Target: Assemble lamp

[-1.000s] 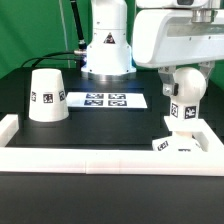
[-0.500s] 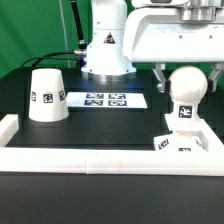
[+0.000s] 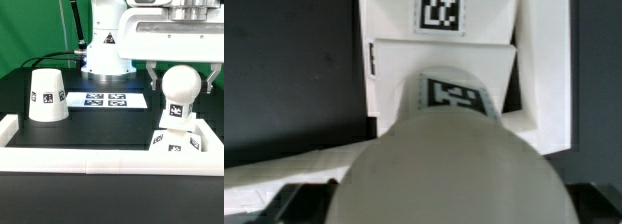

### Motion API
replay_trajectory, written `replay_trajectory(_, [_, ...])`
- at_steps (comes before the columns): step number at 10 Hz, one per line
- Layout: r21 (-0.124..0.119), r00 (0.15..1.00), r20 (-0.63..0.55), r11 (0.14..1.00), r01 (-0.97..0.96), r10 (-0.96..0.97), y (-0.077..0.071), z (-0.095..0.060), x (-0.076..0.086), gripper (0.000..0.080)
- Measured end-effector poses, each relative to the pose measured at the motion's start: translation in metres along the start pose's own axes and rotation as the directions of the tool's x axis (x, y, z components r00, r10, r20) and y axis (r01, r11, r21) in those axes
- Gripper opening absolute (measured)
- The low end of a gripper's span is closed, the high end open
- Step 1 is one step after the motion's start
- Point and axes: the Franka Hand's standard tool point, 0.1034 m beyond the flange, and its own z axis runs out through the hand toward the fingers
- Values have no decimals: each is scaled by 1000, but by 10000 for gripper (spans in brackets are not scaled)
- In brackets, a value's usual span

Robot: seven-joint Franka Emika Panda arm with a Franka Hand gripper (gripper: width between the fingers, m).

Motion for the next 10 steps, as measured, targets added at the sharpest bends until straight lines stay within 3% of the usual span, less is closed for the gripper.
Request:
replay_trajectory(3, [-1, 1000, 1, 1000, -25, 25, 1, -1, 0, 638])
replay_trajectory(6, [13, 1000, 0, 1000, -7, 7, 3, -31, -1, 697])
replay_trajectory(8, [24, 999, -2, 999, -34, 34, 23, -57, -5, 698])
replay_trajectory(10, [22, 999, 4, 998, -54, 54, 44, -59, -11, 698])
